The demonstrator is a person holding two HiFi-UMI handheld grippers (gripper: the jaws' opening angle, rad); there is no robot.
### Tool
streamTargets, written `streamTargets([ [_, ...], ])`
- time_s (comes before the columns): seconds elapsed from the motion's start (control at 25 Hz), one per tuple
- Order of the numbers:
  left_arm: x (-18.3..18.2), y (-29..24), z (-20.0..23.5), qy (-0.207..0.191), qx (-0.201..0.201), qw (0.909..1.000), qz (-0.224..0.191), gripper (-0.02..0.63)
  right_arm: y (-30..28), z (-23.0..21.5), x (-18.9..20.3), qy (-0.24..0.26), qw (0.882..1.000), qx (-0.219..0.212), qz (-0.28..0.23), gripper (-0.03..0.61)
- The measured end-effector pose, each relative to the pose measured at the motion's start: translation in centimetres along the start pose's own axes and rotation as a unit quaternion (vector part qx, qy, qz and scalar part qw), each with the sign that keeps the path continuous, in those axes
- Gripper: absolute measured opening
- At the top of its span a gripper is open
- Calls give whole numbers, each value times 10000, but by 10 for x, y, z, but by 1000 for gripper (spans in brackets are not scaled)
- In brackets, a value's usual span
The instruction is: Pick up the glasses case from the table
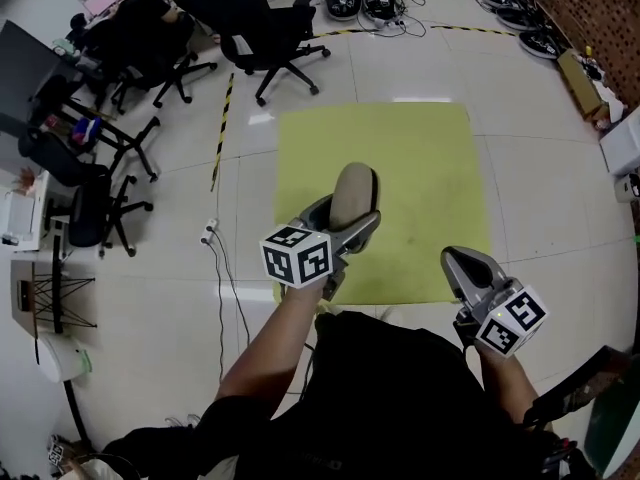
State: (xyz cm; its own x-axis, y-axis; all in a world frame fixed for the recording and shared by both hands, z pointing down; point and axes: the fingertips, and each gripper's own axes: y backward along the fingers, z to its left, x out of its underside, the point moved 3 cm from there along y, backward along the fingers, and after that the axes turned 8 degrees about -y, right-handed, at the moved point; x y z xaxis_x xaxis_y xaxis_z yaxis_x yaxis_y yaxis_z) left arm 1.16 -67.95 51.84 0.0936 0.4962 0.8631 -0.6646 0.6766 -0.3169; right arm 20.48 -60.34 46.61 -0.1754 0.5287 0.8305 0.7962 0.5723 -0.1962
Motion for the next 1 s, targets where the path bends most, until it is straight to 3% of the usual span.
streamTargets([
  [0.12, -12, 26, -18, -125, -44, 9996, -256, 408, -4, 10, 4, 85, 9997, -234, 77, 2],
  [0.32, -21, 57, -44, -3, 144, 9980, -610, 410, -9, 19, 11, 173, 9983, -519, 212, 2],
  [0.56, -21, 85, -61, -163, -191, 9964, -811, 408, -11, 25, 13, 196, 9962, -799, 268, 2],
  [1.0, -17, 107, -62, -43, -445, 9962, -749, 407, -20, 37, 27, -132, 9942, -1016, 323, 2],
])
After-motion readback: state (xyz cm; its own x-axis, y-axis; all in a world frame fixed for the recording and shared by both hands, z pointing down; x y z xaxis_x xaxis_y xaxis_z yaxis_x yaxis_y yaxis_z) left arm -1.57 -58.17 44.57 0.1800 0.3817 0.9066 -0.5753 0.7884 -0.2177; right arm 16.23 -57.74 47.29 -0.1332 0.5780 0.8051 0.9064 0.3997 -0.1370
